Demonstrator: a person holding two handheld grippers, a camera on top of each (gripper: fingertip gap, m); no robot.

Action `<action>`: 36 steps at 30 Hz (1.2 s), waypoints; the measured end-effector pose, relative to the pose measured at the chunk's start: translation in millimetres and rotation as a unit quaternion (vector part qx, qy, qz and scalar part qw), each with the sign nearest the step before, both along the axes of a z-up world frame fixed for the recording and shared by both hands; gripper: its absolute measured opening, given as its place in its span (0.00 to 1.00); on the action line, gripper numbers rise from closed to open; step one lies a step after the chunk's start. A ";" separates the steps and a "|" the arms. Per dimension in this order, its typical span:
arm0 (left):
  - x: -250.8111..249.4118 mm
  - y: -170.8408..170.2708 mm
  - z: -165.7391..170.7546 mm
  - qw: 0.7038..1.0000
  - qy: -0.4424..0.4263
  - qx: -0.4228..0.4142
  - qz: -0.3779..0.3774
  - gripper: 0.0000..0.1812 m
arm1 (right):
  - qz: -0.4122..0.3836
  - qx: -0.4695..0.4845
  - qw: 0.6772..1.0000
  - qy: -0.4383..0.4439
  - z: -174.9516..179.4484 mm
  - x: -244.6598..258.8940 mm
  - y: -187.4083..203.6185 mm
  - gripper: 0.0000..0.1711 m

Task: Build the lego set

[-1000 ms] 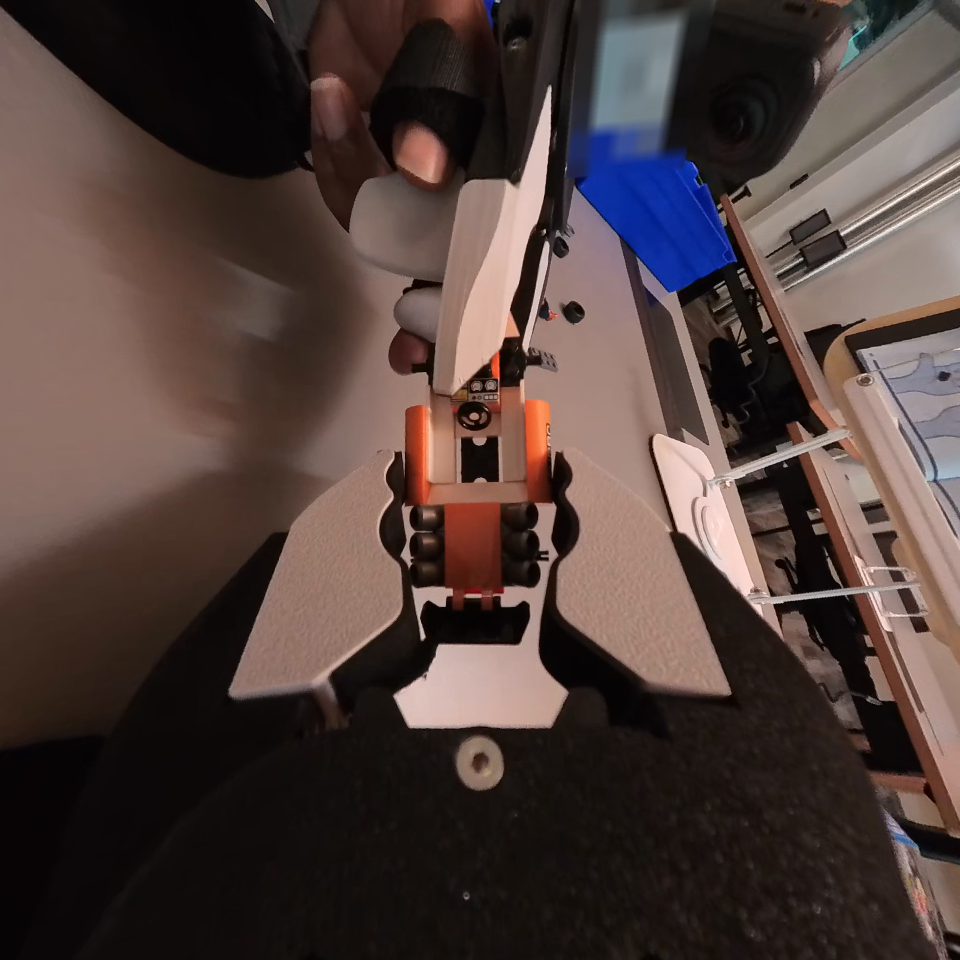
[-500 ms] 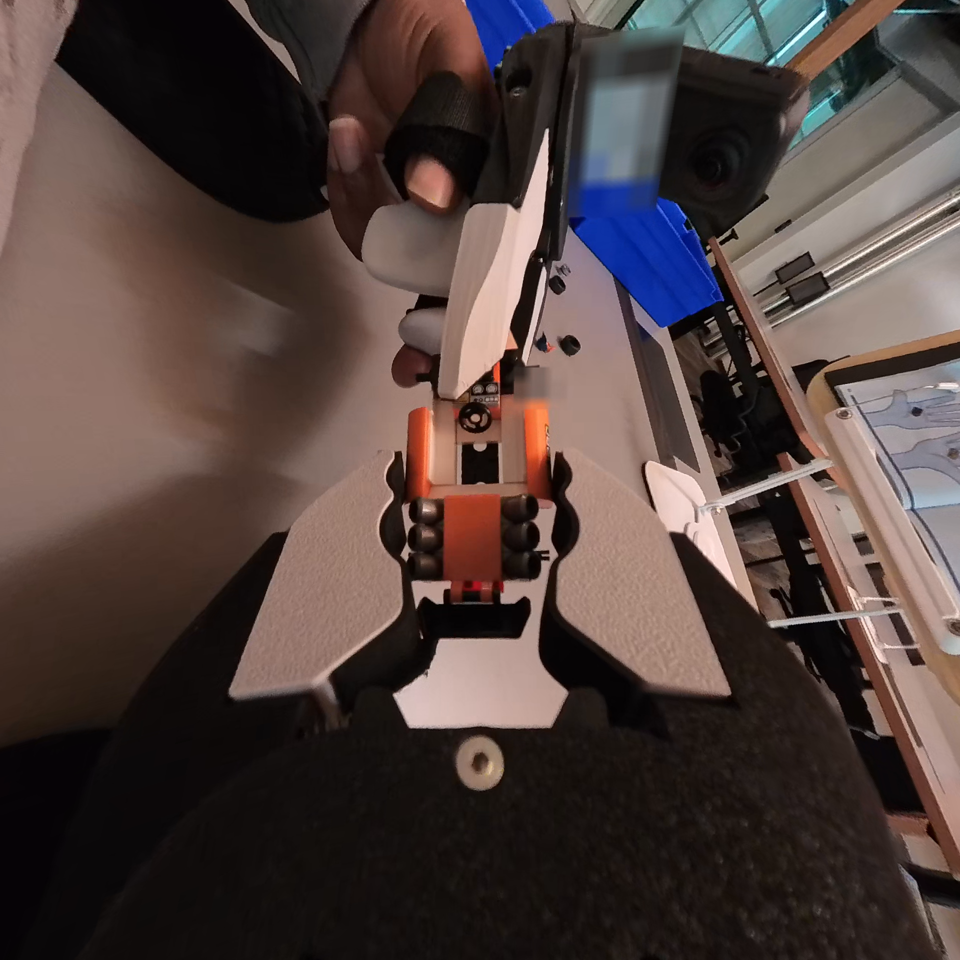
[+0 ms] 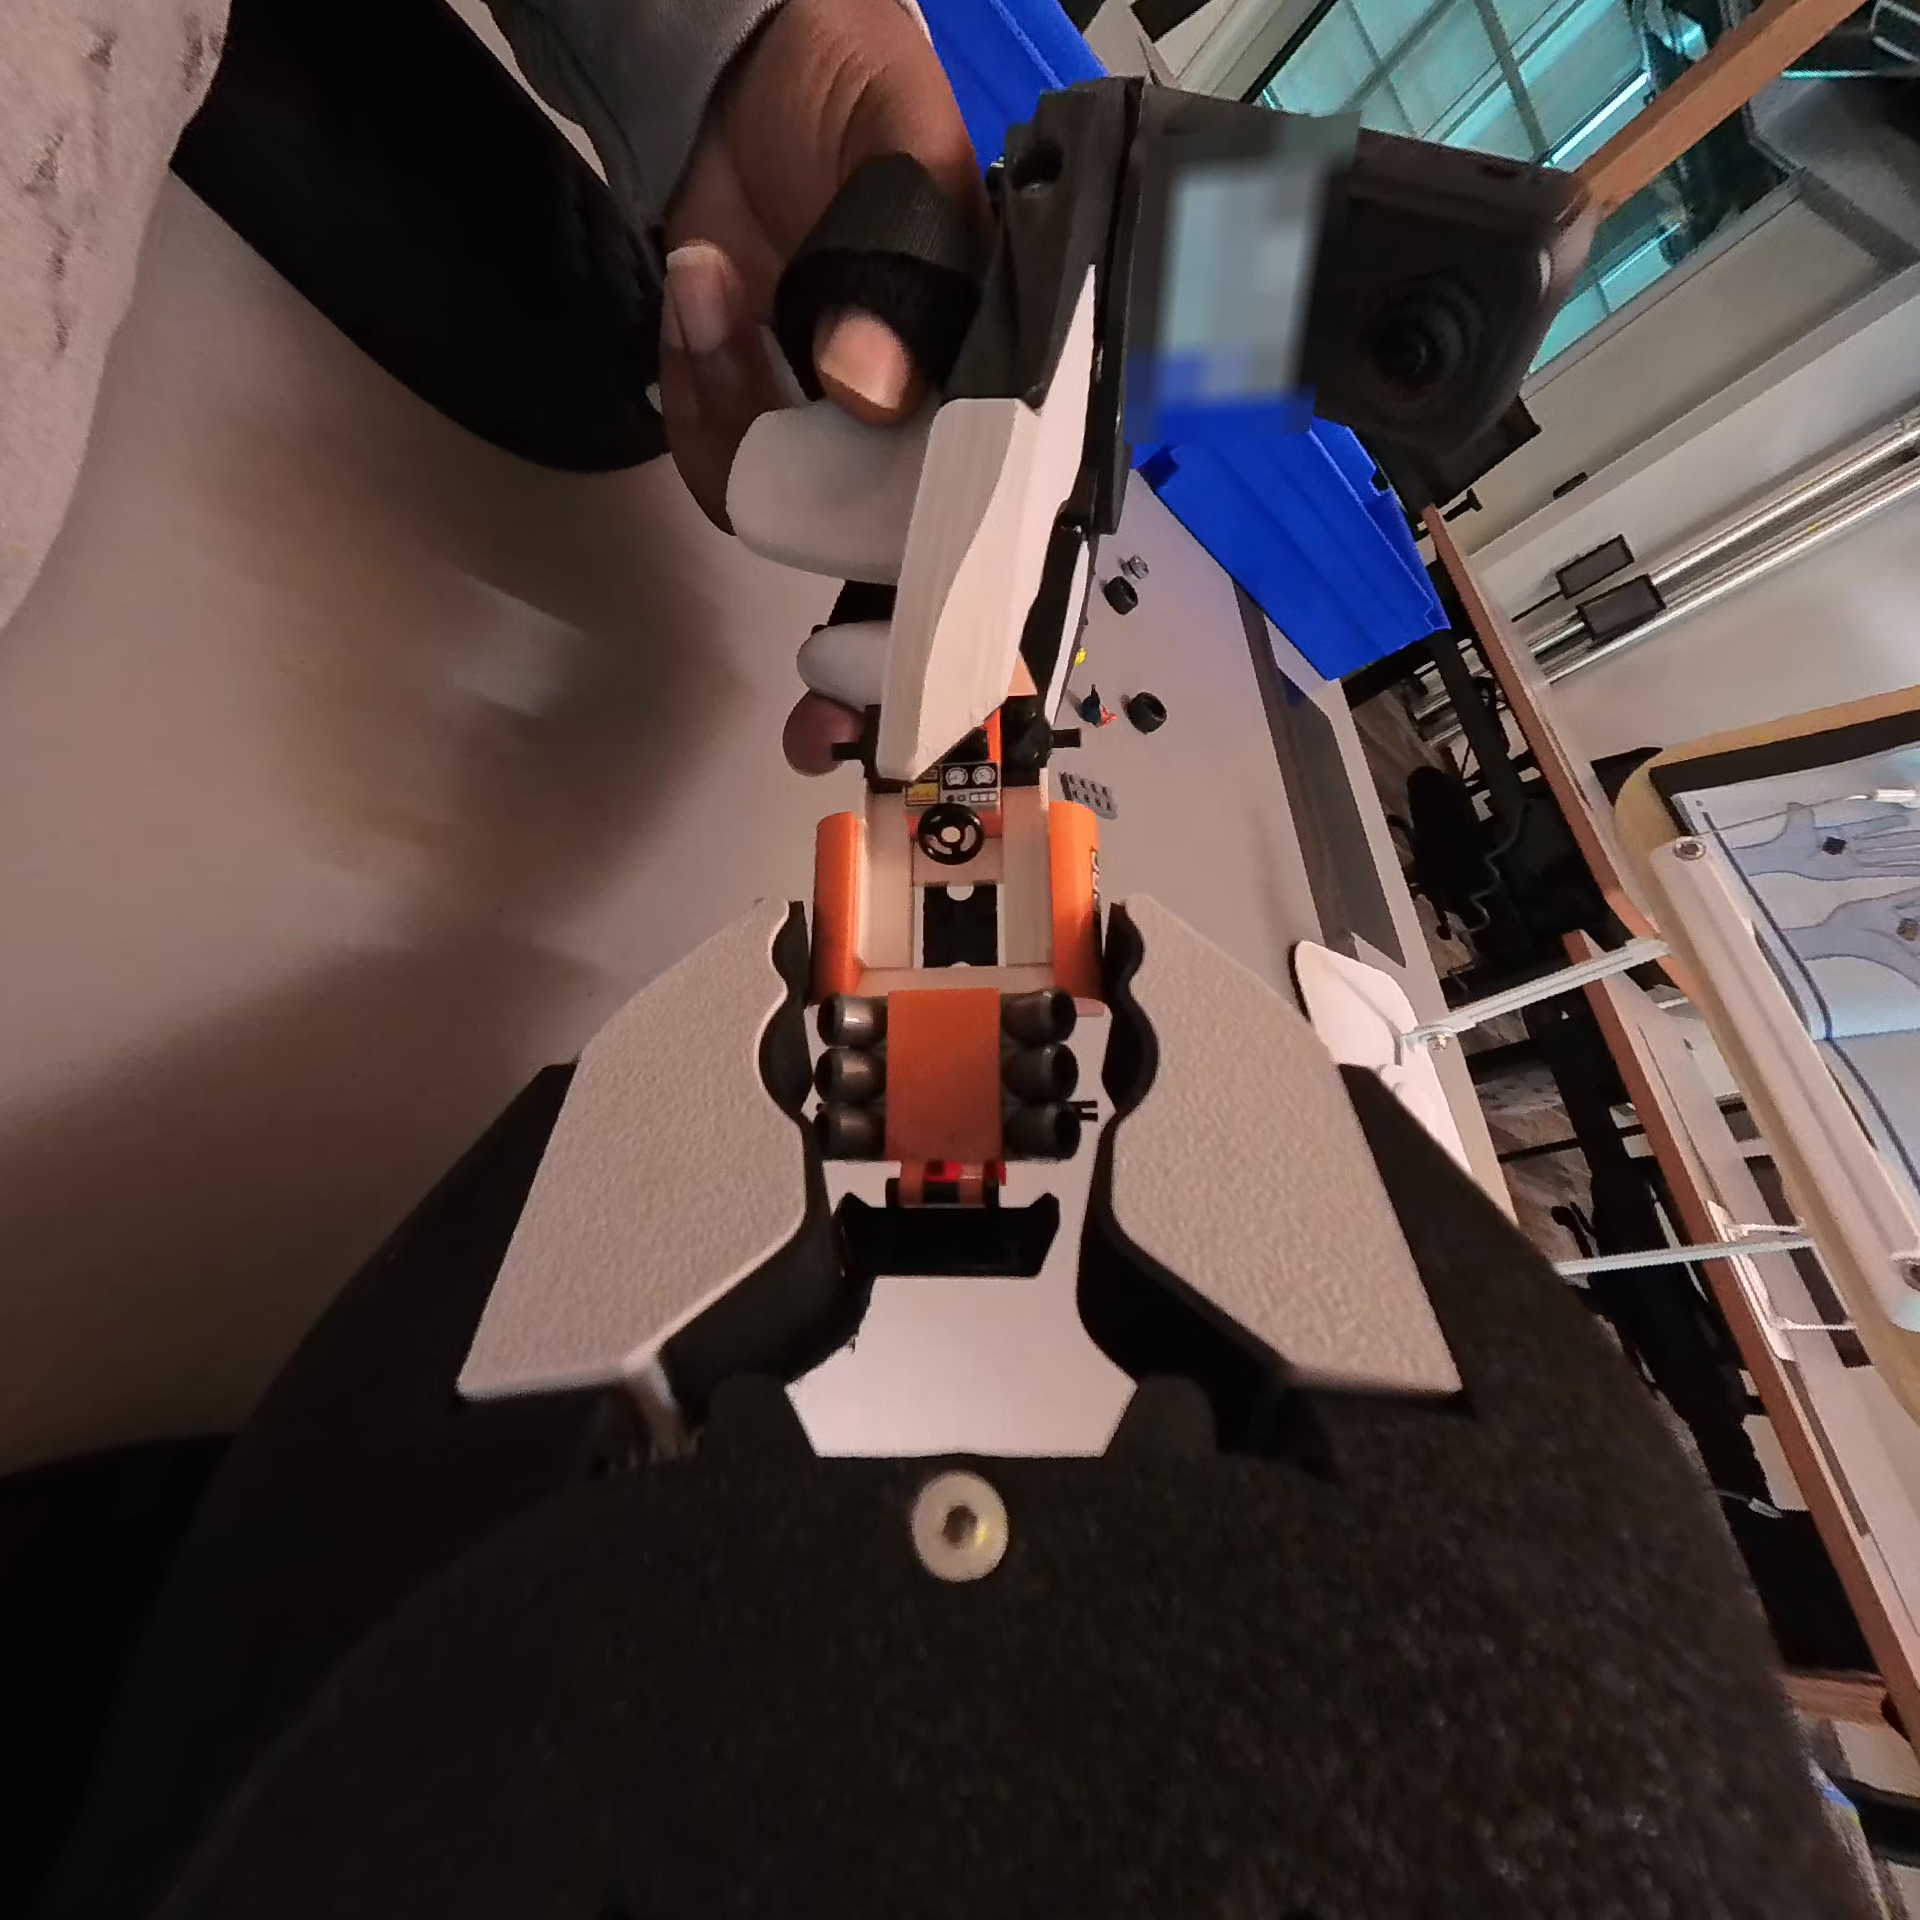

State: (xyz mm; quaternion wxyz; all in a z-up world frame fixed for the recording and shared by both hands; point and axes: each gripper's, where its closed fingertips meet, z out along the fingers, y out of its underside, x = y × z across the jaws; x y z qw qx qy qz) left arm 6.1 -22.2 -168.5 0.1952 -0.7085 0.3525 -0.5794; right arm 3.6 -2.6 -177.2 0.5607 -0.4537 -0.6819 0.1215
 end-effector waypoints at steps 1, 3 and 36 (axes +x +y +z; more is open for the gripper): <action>-0.3 0.1 0.5 1.000 -0.002 -0.001 0.001 0.14 | 0.000 0.001 1.000 0.001 0.4 0.0 0.0 0.32; -0.6 -0.9 1.1 1.000 -0.006 -0.007 -0.001 0.14 | 0.003 0.002 1.000 0.003 1.2 -0.4 -1.1 0.32; -12.4 -15.7 28.8 0.965 -0.218 -0.124 -0.074 0.16 | 0.068 -0.102 0.992 0.038 30.4 -8.9 -21.6 0.31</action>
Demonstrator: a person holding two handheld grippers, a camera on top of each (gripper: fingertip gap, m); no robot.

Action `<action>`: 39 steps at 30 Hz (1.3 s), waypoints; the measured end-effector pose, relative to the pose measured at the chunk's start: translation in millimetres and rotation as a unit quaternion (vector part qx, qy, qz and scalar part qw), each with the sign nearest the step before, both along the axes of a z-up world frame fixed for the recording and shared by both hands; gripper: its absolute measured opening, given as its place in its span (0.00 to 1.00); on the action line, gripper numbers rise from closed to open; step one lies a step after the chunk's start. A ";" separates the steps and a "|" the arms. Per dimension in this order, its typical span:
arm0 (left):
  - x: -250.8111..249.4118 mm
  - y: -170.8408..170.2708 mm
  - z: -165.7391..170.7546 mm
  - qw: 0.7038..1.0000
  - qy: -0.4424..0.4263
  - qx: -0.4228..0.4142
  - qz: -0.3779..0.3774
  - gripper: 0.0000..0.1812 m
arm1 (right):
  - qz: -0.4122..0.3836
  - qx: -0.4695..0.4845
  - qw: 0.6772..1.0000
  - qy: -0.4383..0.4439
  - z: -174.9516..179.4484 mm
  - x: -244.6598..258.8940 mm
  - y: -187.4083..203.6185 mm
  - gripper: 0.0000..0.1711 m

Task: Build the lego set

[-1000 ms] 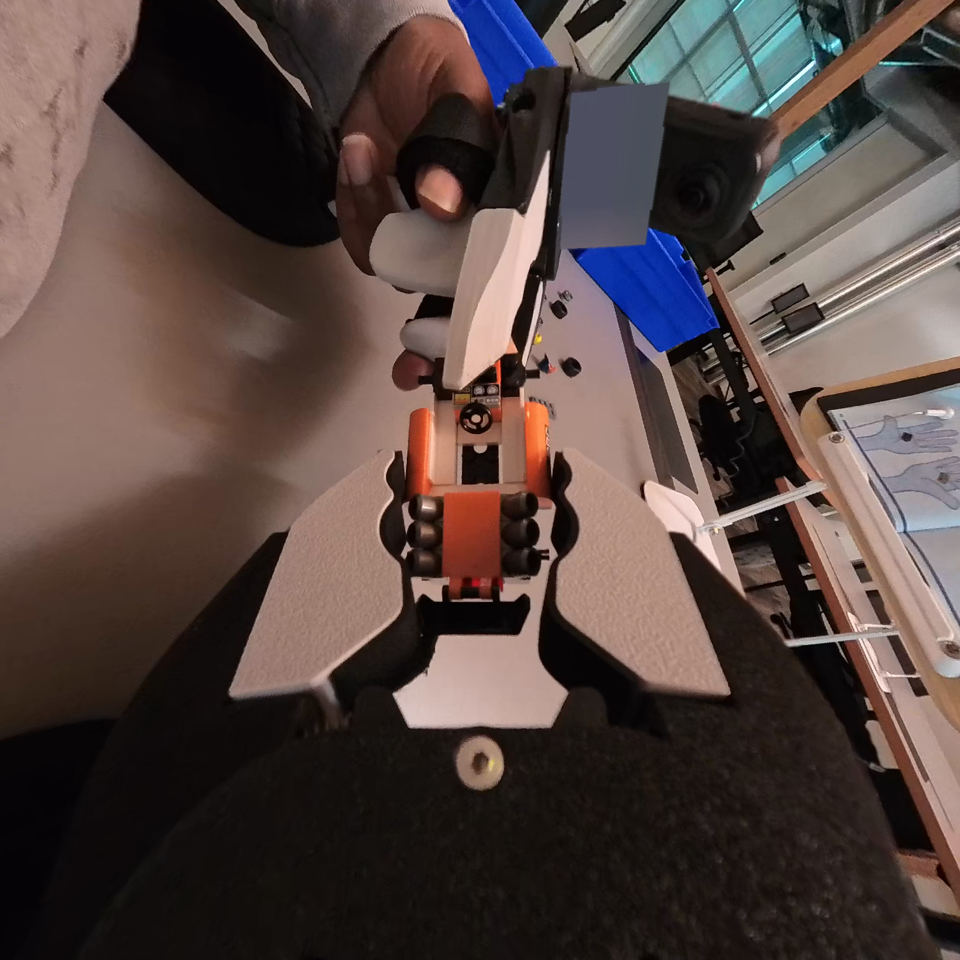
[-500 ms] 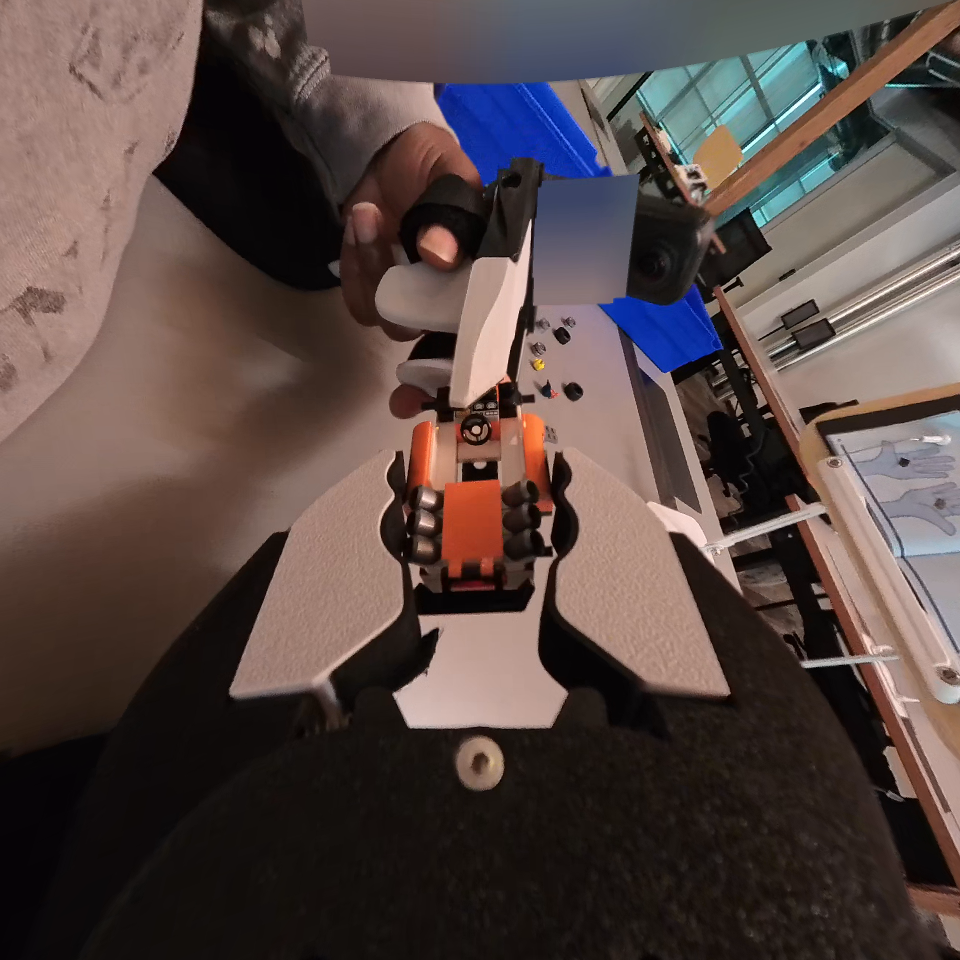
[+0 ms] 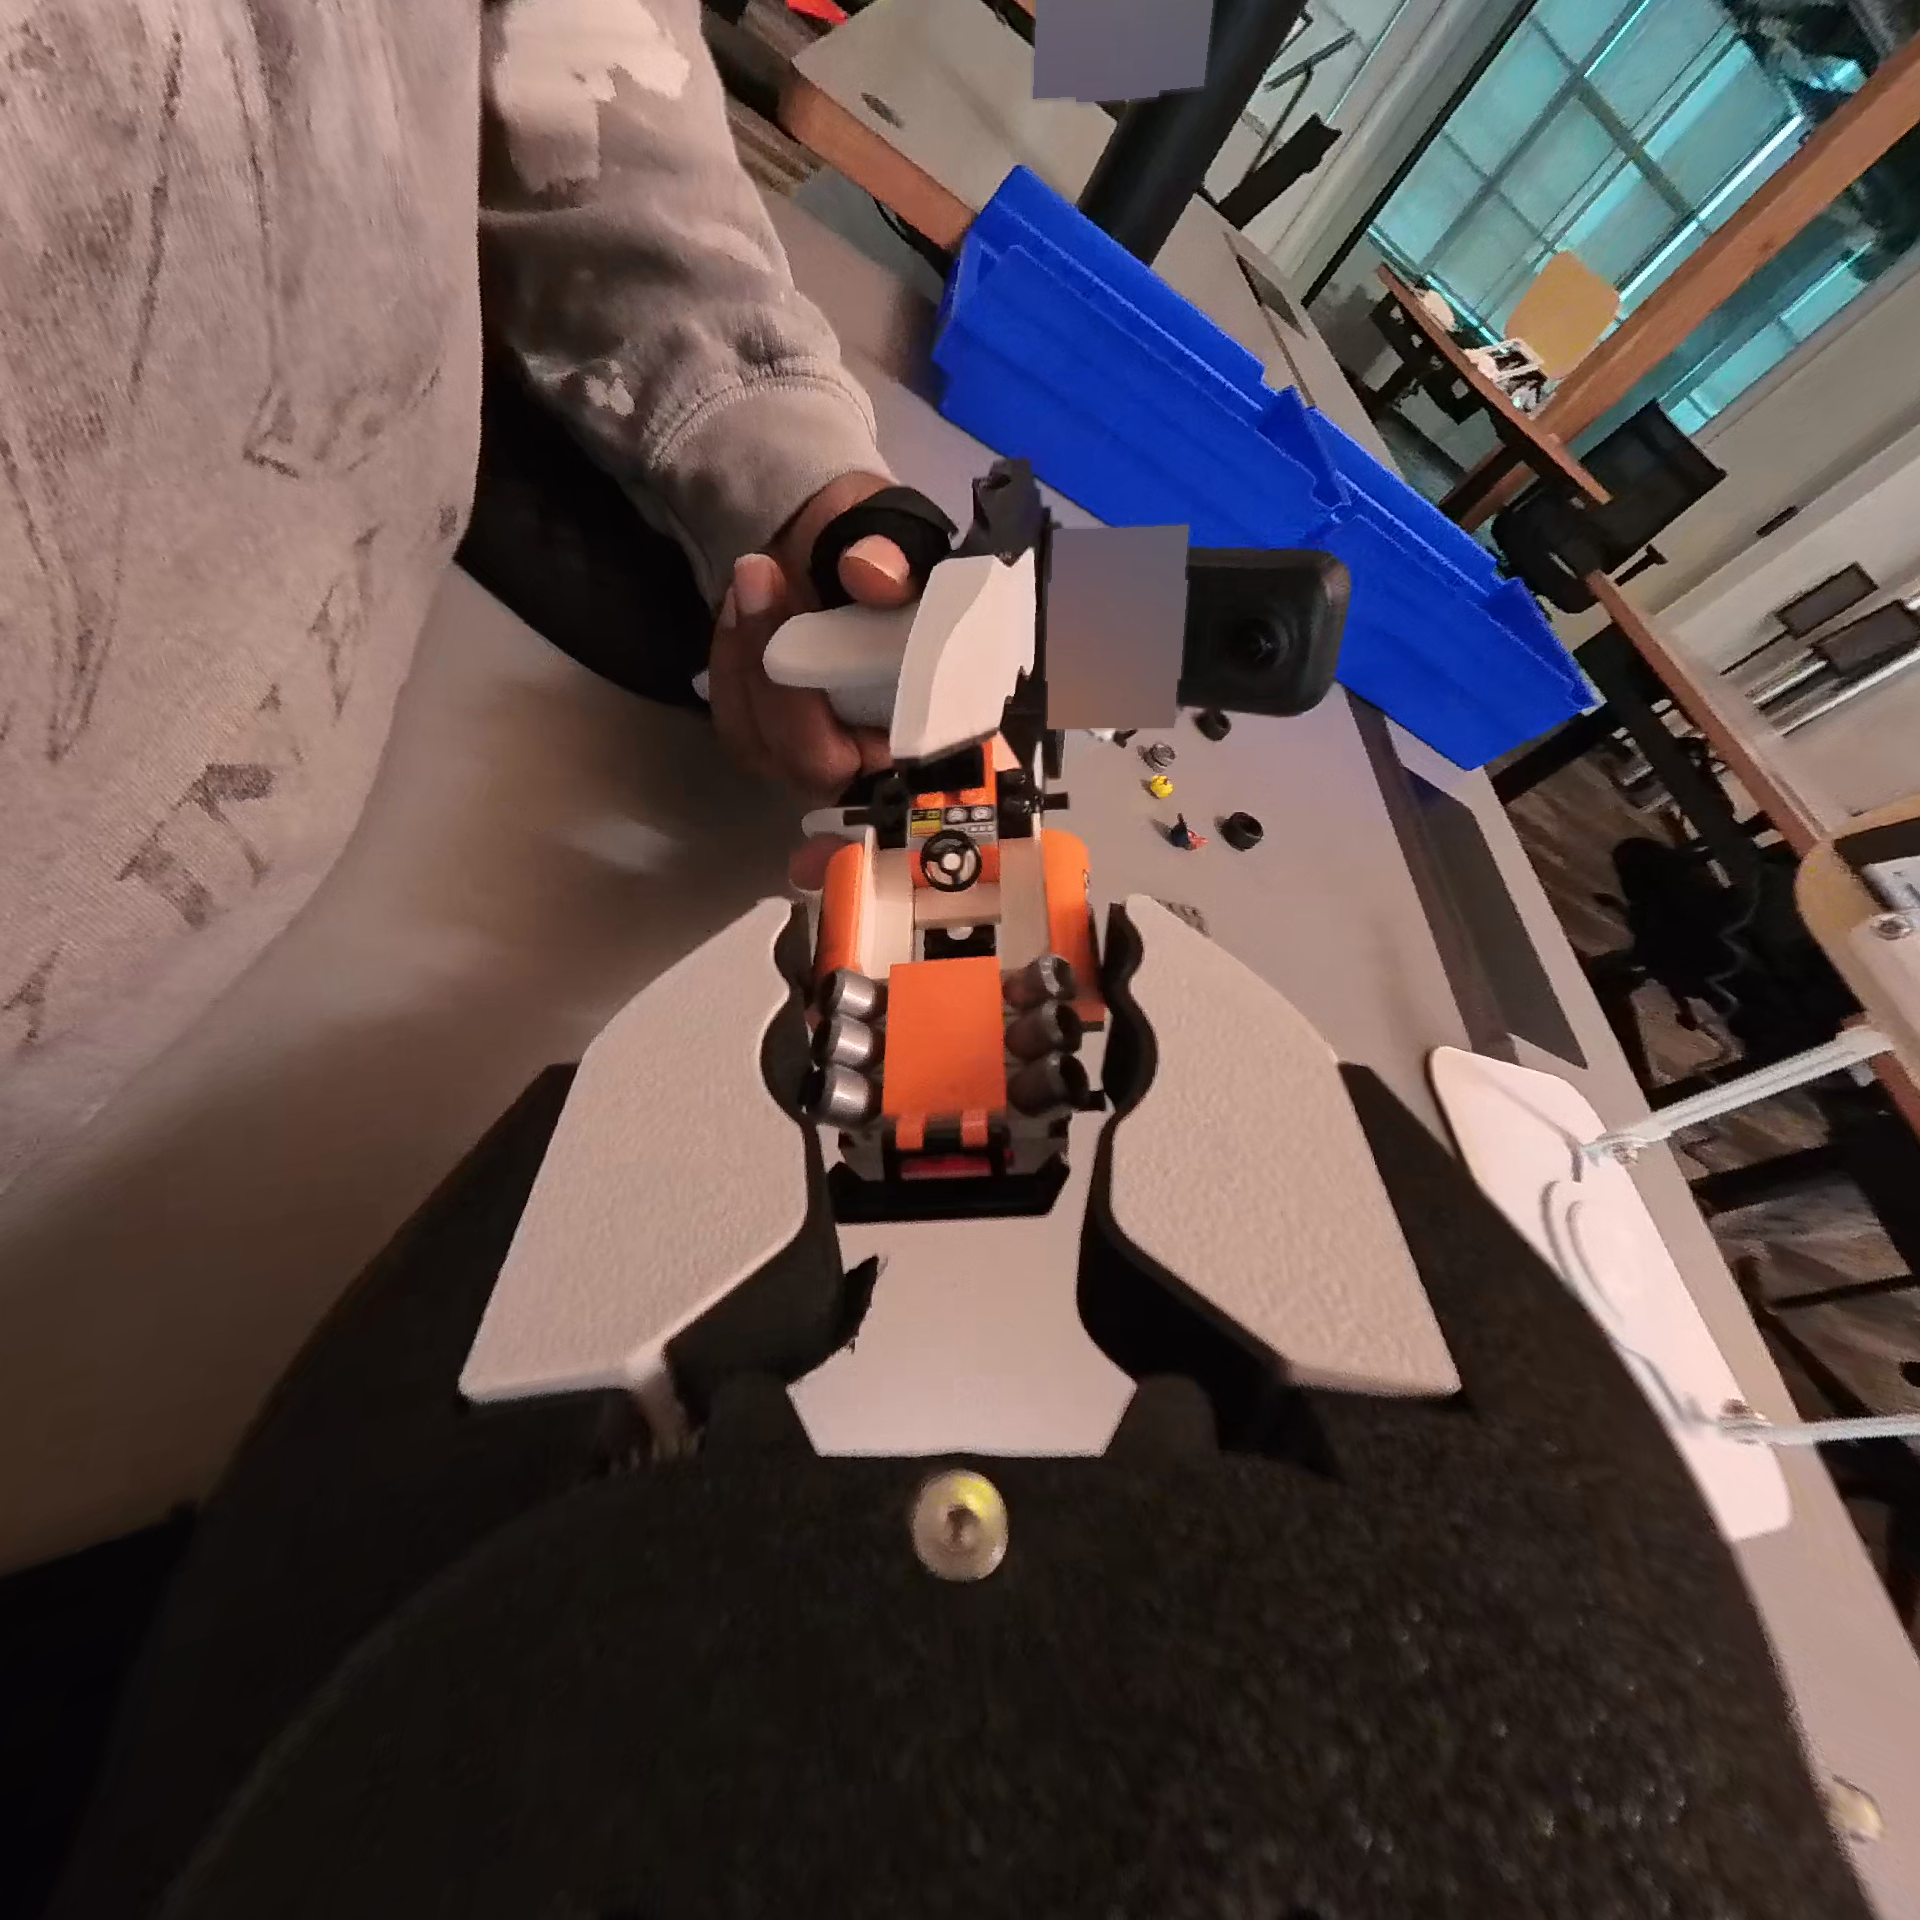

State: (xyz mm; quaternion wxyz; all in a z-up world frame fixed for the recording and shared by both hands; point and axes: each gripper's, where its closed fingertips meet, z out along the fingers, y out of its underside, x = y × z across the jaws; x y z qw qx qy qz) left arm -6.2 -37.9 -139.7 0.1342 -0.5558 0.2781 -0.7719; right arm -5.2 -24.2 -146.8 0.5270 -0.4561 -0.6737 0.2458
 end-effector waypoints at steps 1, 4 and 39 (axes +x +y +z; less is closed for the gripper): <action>-1.0 0.6 0.9 1.000 -0.007 -0.003 -0.001 0.16 | 0.000 -0.004 1.000 -0.001 0.6 -0.5 0.5 0.32; -2.8 1.3 1.5 1.000 -0.019 -0.010 -0.005 0.16 | 0.001 -0.010 1.000 -0.005 1.4 -2.1 1.1 0.32; 11.4 12.6 -43.1 0.967 0.218 0.117 0.061 0.13 | -0.074 0.018 0.997 -0.034 -39.8 1.0 11.5 0.31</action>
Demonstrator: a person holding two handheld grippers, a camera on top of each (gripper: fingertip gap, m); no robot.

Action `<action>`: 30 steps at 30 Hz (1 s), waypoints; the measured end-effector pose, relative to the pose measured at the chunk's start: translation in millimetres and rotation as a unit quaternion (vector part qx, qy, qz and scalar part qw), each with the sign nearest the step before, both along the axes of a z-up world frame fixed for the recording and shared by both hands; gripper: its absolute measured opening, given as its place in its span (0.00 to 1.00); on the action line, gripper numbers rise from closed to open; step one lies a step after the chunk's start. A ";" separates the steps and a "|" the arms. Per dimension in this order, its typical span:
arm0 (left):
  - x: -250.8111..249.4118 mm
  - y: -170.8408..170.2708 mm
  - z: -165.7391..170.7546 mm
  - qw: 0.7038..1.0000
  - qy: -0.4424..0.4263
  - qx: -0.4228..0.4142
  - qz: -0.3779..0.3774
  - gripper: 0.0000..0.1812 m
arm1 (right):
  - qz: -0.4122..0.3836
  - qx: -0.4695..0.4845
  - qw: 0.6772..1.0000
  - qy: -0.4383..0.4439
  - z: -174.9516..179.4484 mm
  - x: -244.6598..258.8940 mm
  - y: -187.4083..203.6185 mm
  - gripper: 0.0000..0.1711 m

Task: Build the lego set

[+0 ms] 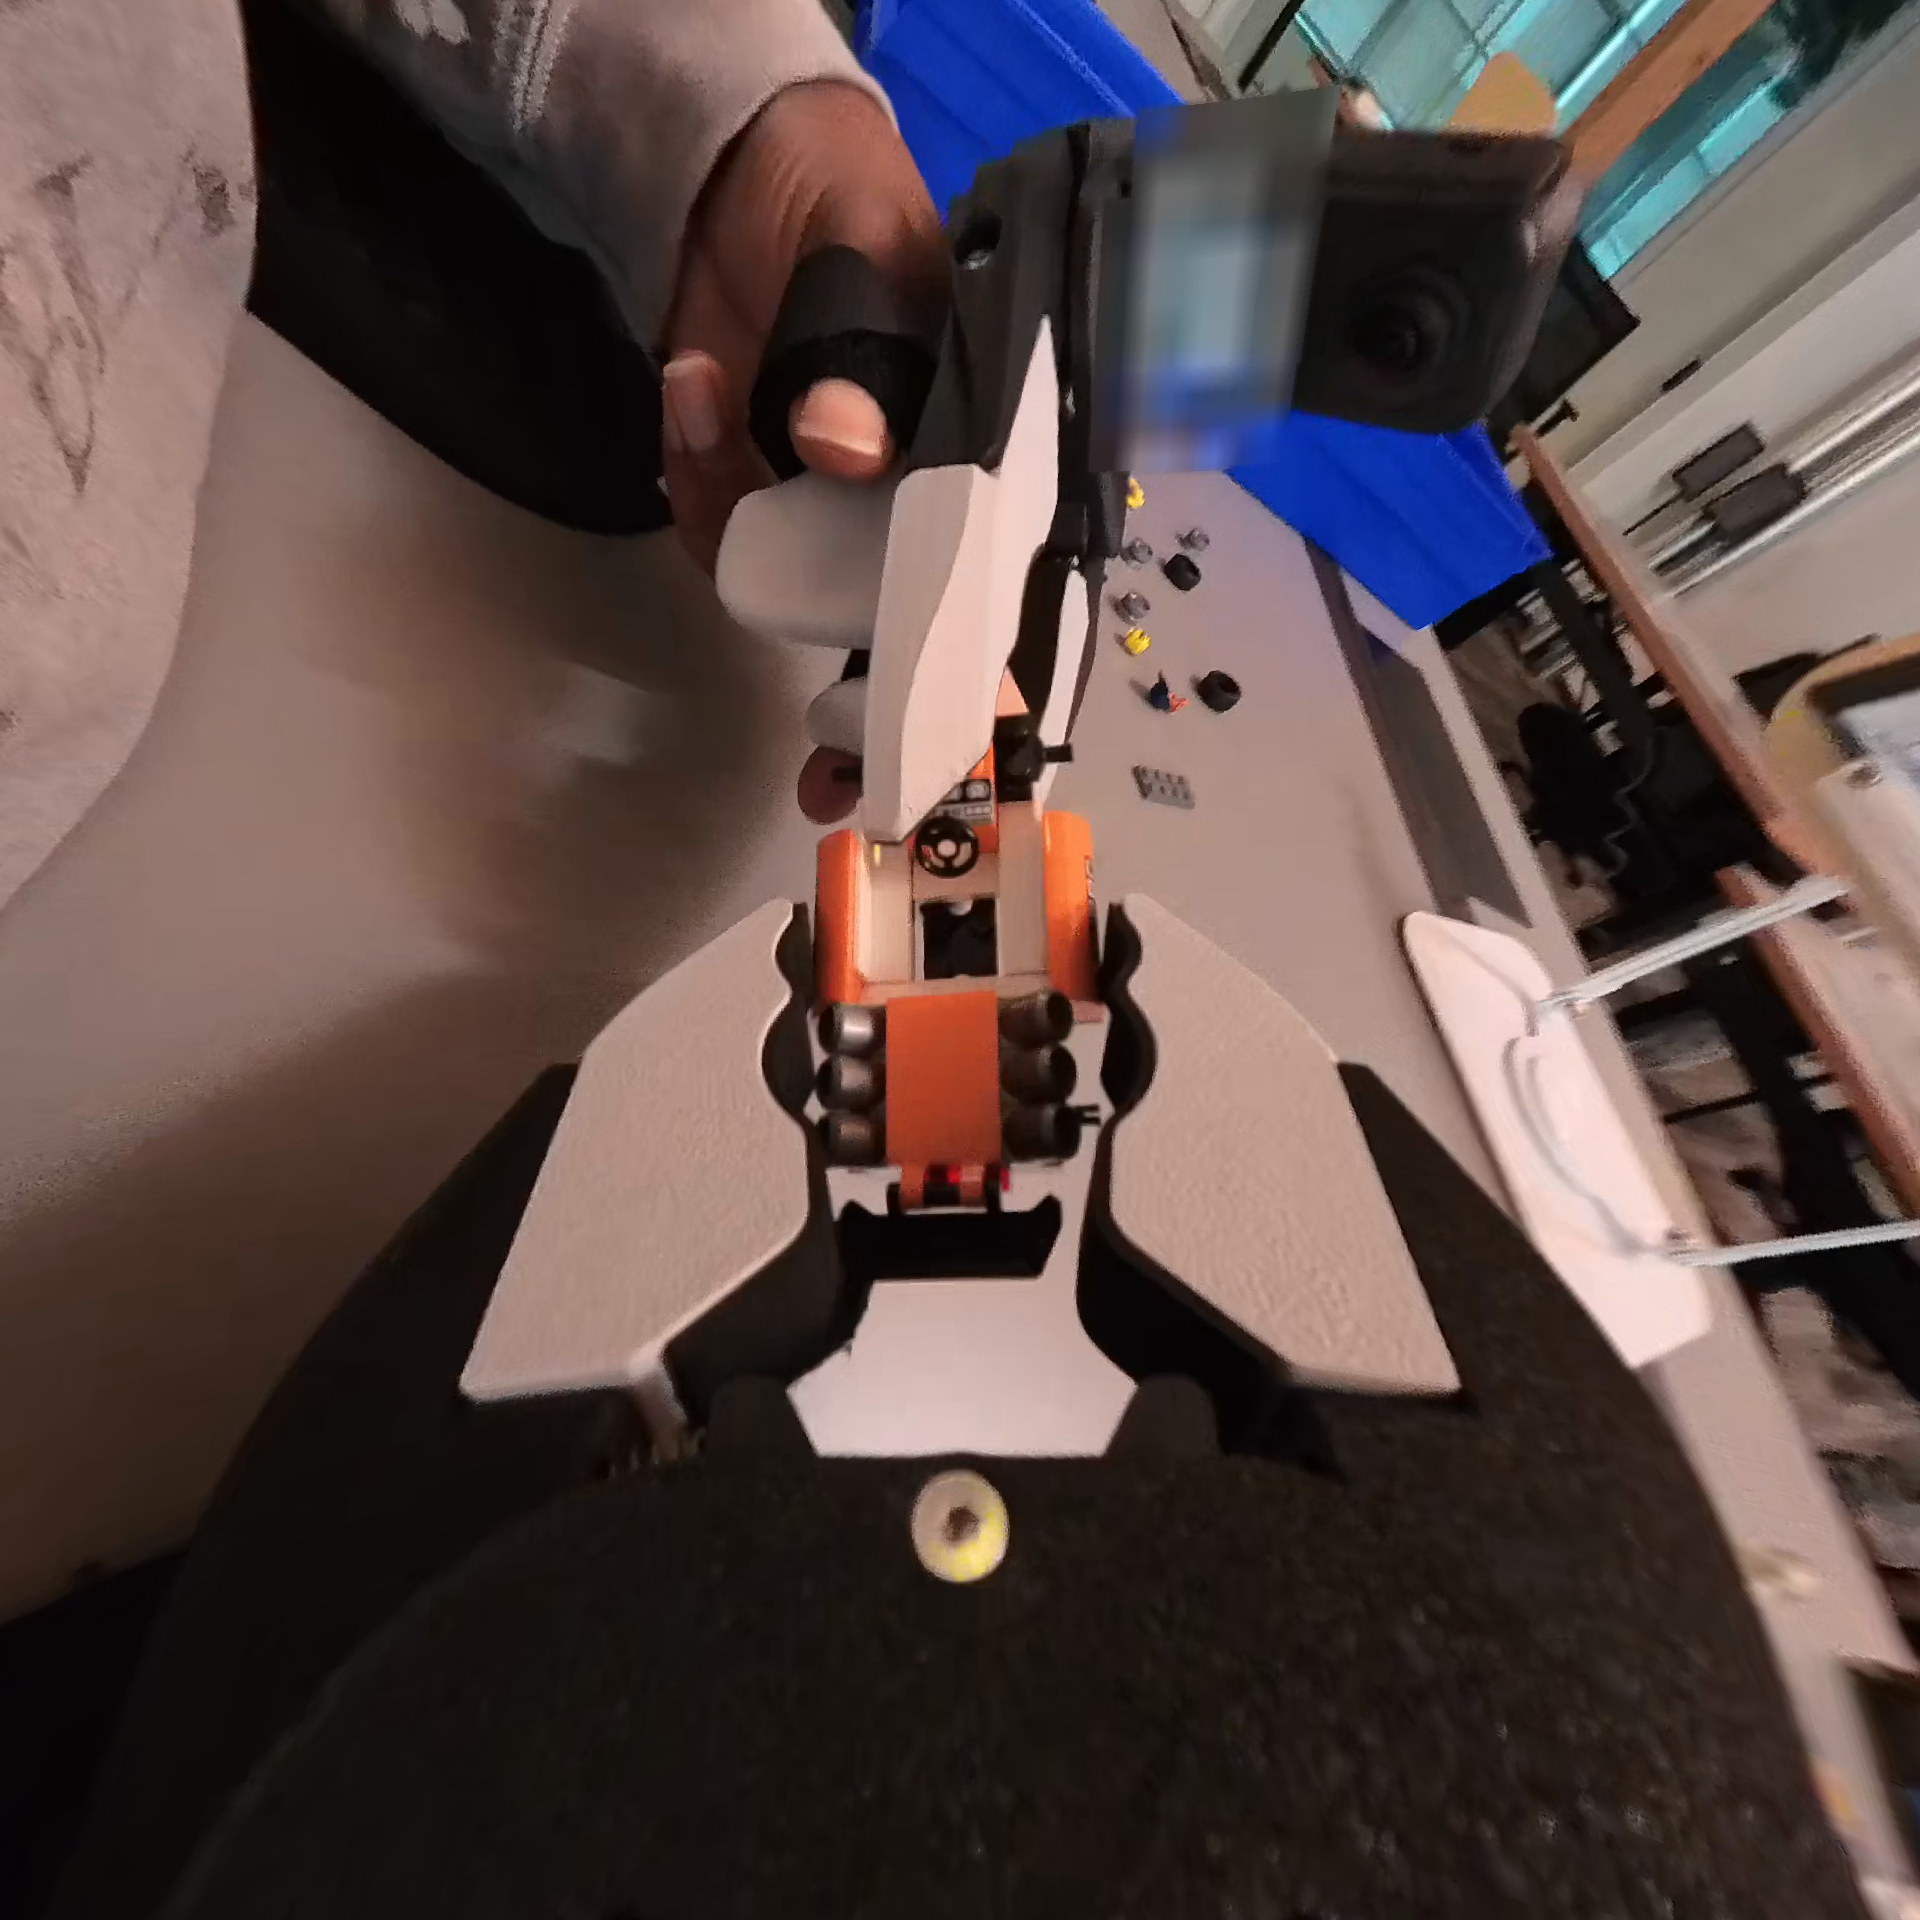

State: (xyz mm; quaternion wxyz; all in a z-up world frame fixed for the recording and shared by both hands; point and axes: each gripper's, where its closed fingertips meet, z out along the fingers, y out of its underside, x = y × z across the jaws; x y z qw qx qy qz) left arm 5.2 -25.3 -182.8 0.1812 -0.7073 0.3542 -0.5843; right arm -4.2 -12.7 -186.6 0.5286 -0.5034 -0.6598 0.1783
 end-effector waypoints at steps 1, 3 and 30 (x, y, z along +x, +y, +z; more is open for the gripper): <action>0.6 2.3 -1.4 1.000 0.003 -0.011 0.001 0.14 | -0.001 -0.027 1.000 0.008 -4.1 0.3 1.5 0.31; 1.8 9.0 -1.3 0.998 -0.006 -0.059 0.006 0.18 | -0.009 -0.081 0.996 0.021 -12.5 2.0 7.0 0.31; -25.3 29.0 -59.7 0.971 0.167 0.171 -0.004 0.17 | -0.016 -0.228 0.951 -0.208 -56.9 44.0 39.5 0.37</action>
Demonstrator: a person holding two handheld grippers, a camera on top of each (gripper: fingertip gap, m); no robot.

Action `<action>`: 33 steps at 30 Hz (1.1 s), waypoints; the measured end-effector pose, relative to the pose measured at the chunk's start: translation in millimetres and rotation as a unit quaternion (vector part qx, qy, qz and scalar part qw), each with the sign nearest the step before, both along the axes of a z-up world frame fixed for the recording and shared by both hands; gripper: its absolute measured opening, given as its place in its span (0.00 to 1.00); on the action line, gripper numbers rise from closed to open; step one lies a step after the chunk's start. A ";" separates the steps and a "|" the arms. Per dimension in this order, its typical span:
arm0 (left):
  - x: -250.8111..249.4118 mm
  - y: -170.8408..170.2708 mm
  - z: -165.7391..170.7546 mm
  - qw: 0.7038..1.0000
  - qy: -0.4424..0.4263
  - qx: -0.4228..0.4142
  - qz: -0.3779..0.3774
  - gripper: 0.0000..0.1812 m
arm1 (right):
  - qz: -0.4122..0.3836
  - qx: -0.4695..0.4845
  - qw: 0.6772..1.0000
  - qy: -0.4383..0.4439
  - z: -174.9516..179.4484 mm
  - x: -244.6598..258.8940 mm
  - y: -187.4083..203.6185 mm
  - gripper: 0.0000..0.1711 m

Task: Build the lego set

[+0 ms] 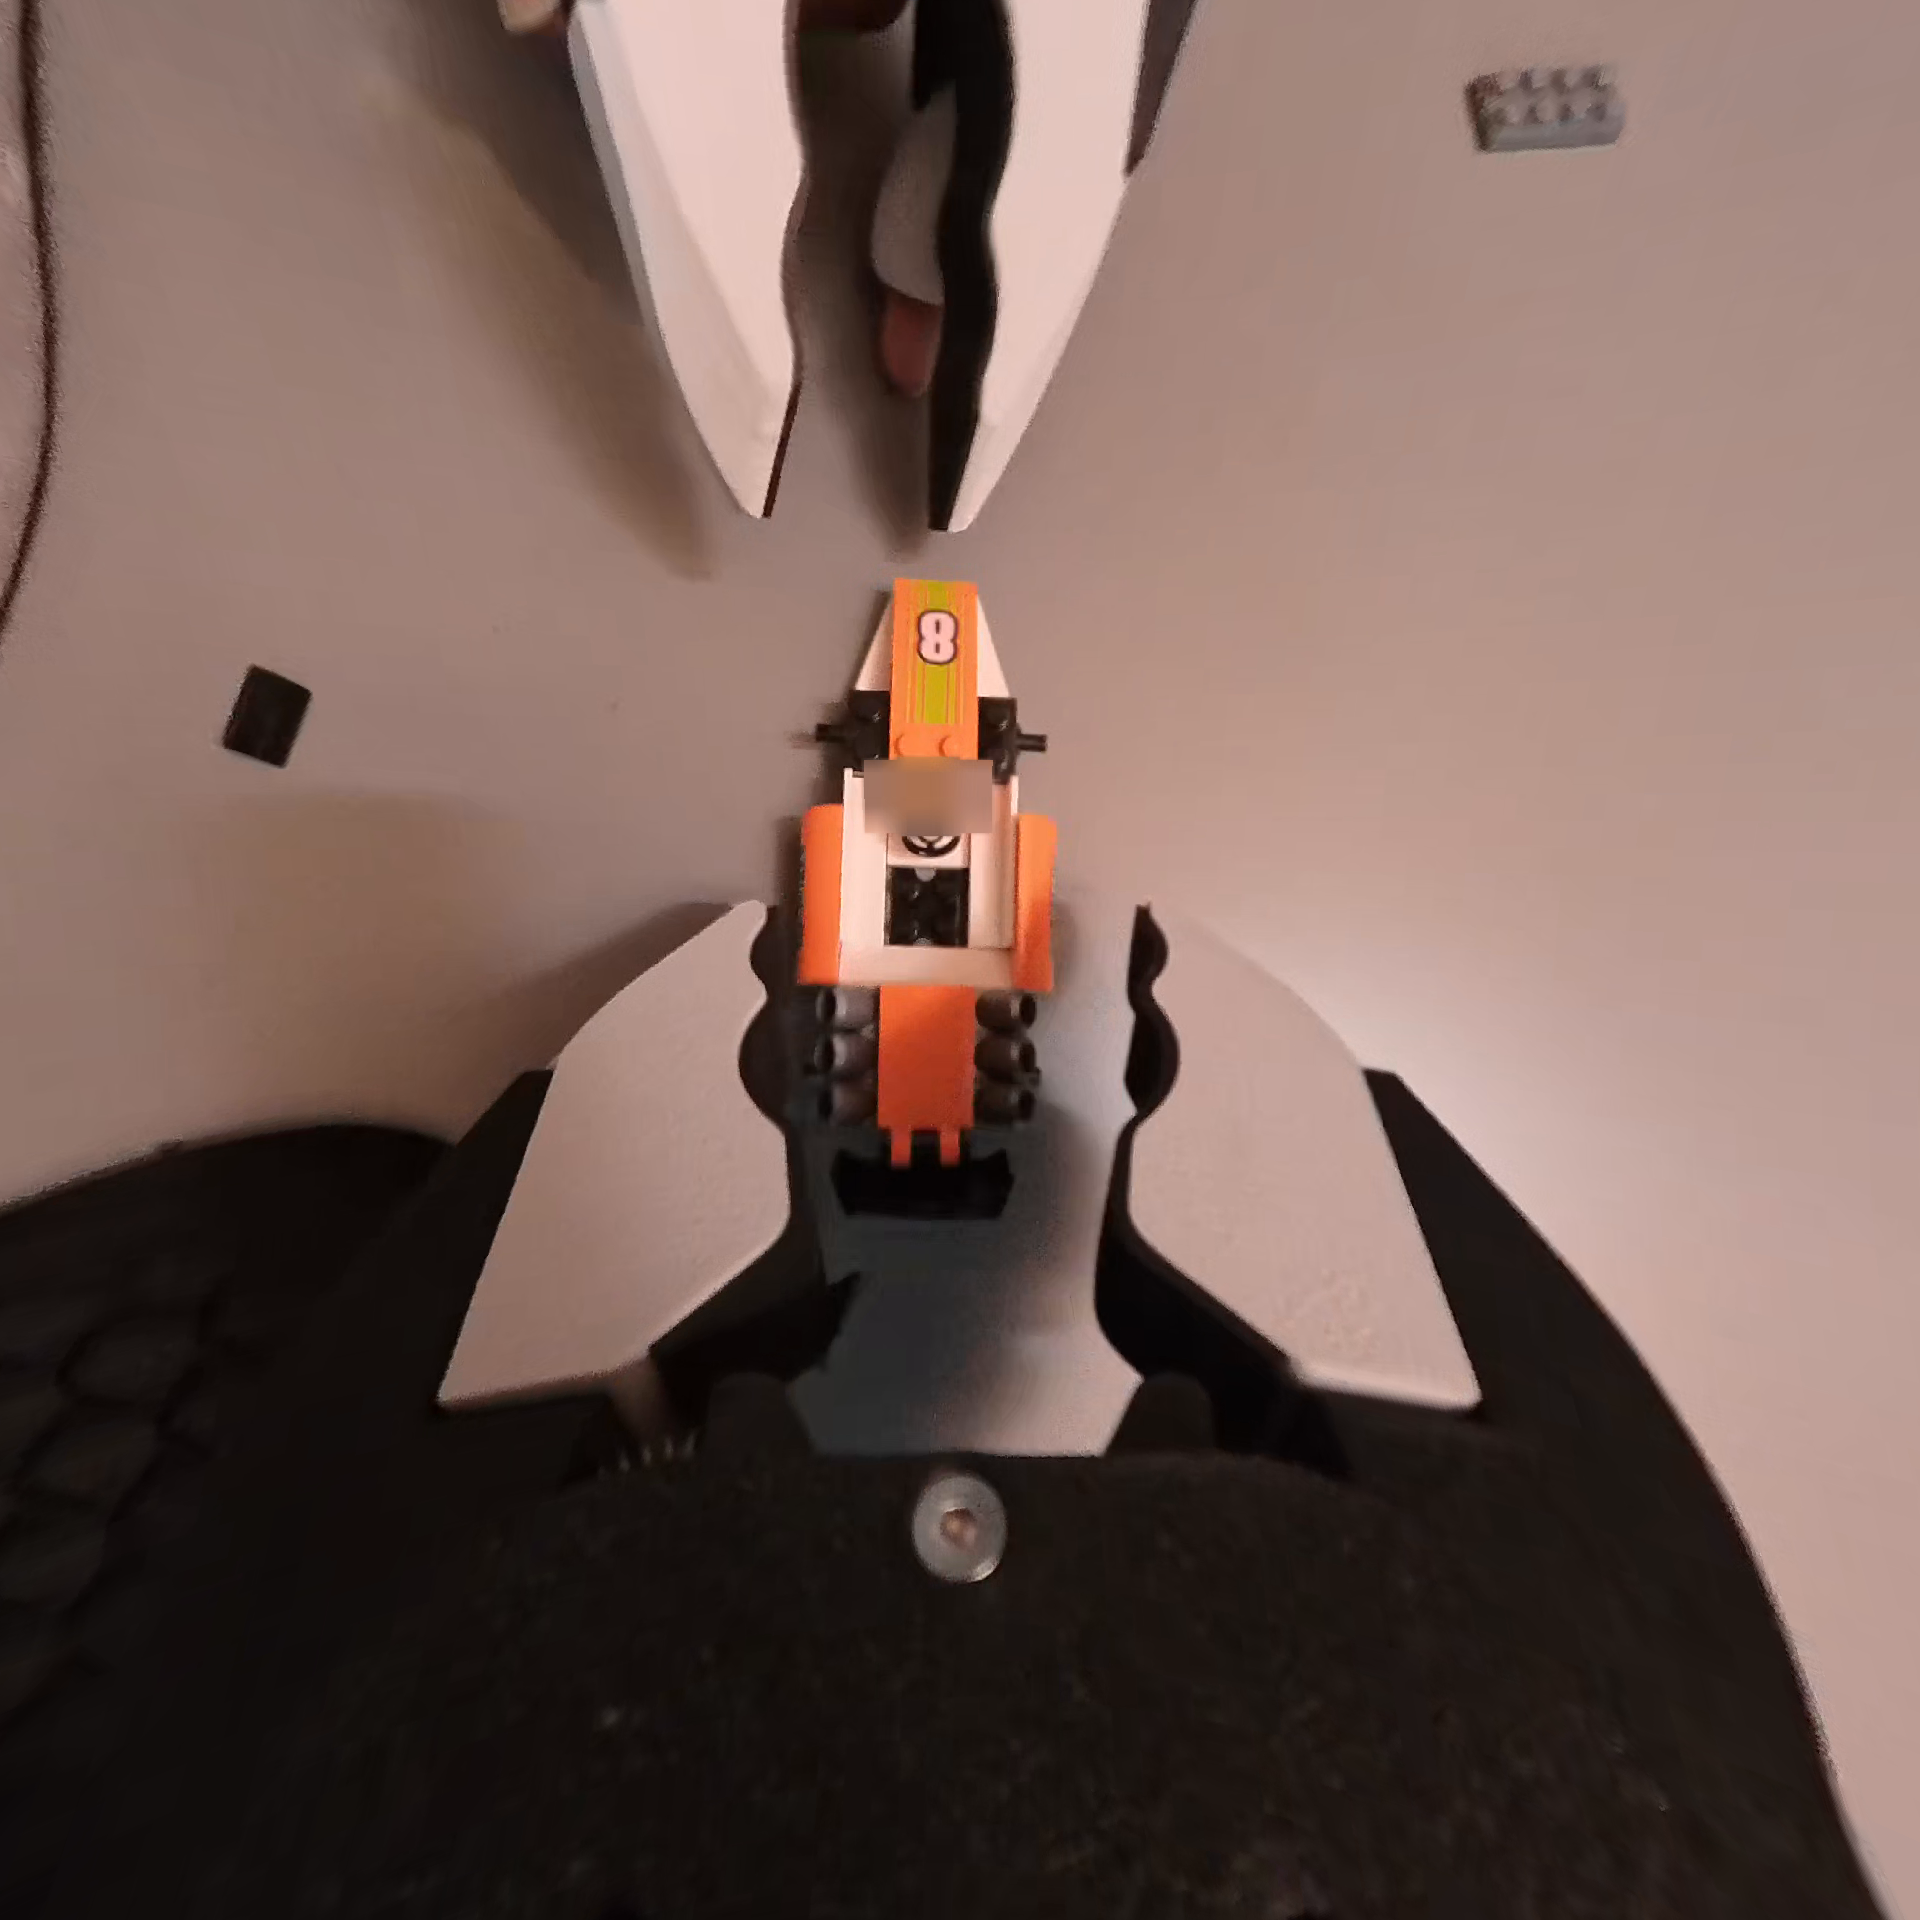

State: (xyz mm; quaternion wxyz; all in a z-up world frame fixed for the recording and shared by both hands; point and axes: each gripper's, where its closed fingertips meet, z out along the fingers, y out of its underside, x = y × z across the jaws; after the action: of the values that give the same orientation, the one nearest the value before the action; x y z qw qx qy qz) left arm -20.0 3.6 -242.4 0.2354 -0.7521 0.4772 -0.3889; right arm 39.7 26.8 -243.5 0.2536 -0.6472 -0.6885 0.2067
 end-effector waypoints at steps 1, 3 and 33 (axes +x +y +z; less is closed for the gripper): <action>0.2 -0.9 -0.6 1.000 0.003 0.010 -0.004 0.17 | -0.006 0.000 1.000 0.004 6.6 2.7 -4.0 0.36; 0.5 -2.1 -1.5 1.000 0.007 0.027 -0.011 0.17 | -0.003 -0.015 1.000 0.013 17.3 4.2 -26.2 0.33; 14.0 -83.4 79.8 0.953 -0.248 -0.083 -0.150 0.10 | -0.038 -0.305 0.919 0.247 97.2 -46.8 -102.5 0.02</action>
State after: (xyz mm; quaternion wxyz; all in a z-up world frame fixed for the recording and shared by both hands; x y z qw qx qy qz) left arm -6.0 -79.8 -162.6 0.2217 -0.5686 0.4774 -0.6322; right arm -7.0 -75.6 -146.3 0.2138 -0.6474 -0.4826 0.5498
